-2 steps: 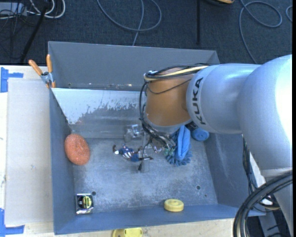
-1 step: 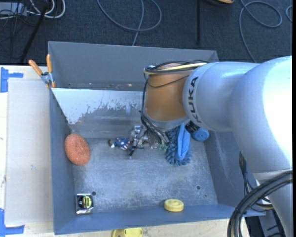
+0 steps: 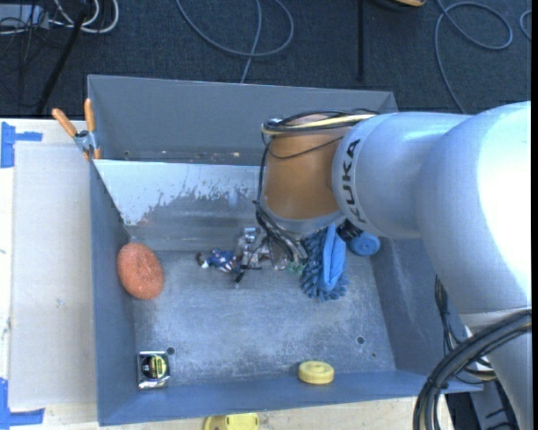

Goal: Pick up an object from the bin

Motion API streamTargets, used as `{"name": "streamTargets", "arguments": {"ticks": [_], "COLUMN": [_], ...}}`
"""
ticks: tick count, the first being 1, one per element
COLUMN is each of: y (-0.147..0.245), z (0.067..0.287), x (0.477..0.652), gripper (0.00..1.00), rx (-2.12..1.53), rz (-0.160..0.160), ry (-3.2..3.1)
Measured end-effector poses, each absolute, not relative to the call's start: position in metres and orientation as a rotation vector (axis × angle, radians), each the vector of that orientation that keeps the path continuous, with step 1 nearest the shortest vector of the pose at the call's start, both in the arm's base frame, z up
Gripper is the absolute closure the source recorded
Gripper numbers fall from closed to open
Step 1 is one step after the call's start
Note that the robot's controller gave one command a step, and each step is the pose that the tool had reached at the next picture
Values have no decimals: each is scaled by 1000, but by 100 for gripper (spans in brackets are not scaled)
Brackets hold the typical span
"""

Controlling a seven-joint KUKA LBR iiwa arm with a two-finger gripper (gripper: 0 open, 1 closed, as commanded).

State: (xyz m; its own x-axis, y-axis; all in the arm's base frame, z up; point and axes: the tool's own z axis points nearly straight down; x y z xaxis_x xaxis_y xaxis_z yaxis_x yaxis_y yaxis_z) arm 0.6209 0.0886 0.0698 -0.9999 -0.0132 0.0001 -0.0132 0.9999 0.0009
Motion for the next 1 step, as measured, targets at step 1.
{"name": "streamTargets", "arguments": {"ticks": [1], "y": [79], "z": [91], "x": [621], "gripper": [100], "rx": [45], "rz": [-1], "ry": [-3138]}}
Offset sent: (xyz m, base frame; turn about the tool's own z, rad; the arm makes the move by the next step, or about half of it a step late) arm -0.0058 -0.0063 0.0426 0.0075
